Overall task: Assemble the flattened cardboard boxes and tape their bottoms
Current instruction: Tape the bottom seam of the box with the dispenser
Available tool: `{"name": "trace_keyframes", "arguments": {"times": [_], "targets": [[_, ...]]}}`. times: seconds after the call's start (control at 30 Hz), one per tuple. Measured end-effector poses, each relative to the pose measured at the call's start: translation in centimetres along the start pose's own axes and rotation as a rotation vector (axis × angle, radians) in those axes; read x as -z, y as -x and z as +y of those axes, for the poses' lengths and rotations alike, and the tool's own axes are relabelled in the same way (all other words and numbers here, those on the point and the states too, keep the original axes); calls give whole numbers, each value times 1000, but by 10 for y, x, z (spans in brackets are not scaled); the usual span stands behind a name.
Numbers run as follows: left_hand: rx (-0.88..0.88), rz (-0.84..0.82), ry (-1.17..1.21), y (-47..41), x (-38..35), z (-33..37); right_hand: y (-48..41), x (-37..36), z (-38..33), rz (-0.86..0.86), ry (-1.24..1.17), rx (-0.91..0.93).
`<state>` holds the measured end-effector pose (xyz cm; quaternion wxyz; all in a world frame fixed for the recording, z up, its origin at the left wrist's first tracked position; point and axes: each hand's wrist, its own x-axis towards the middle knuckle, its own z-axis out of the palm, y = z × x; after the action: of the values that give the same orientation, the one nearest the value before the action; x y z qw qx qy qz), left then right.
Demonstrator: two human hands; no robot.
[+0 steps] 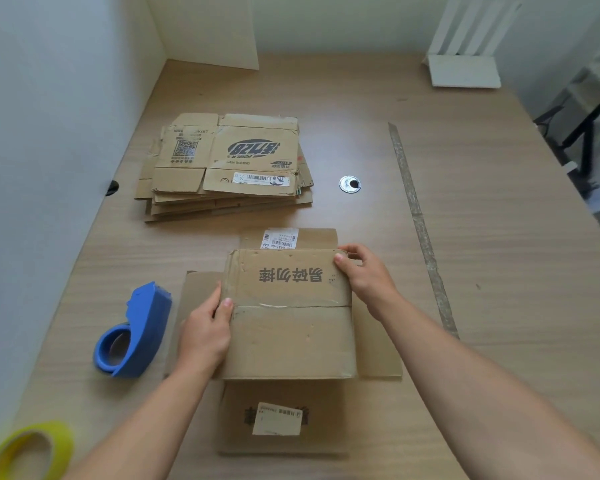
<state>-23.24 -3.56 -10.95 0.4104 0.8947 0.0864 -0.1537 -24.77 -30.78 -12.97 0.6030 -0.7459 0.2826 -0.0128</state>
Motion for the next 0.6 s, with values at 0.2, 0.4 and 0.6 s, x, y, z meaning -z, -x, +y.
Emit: {"name": "trace_keyframes", "arguments": {"times": [0.2, 0.4, 0.6], "targets": [[10, 0, -5, -3, 0, 4, -8, -12, 0, 131, -26, -65], [51, -200, -152, 2, -2, 4, -7, -26, -8, 234, 53, -144], [94, -69, -116, 5, -16, 6, 47, -12, 10, 69, 71, -202]]}}
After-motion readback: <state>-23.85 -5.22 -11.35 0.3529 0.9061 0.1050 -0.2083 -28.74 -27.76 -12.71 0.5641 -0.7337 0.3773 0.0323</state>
